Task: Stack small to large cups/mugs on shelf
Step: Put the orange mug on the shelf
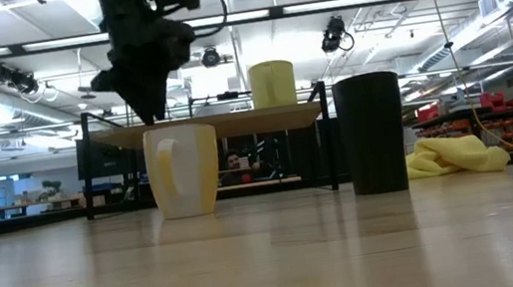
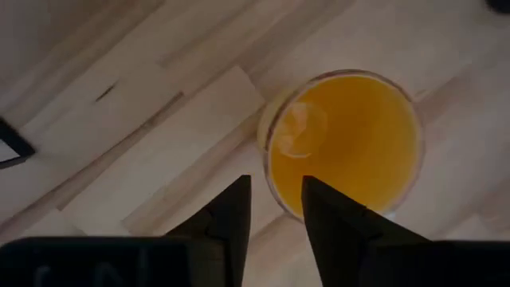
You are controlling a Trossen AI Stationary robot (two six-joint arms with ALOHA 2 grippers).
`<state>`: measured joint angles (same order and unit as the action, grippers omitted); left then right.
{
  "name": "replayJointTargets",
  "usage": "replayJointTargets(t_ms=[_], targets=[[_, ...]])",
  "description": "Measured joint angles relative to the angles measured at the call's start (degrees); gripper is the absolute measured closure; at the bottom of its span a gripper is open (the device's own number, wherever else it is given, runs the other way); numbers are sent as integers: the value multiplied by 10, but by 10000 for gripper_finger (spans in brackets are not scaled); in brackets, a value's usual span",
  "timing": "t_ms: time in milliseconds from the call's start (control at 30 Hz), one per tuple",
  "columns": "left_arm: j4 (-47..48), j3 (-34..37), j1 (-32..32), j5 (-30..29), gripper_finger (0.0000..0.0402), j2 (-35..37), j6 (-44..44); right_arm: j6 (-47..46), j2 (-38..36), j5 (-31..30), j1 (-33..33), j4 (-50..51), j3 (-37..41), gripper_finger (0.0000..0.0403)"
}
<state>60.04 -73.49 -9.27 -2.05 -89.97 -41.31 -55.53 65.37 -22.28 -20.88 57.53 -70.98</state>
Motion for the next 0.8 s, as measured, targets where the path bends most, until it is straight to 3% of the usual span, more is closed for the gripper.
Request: replayJointTargets(t_ms=[333,800], targets=[[-31,0,0,17,255,-40,0,1,31,-2,-15,0,0,315],[-37,0,-23,17,275,-45,0,2,38,-3,-15,2,0,315]])
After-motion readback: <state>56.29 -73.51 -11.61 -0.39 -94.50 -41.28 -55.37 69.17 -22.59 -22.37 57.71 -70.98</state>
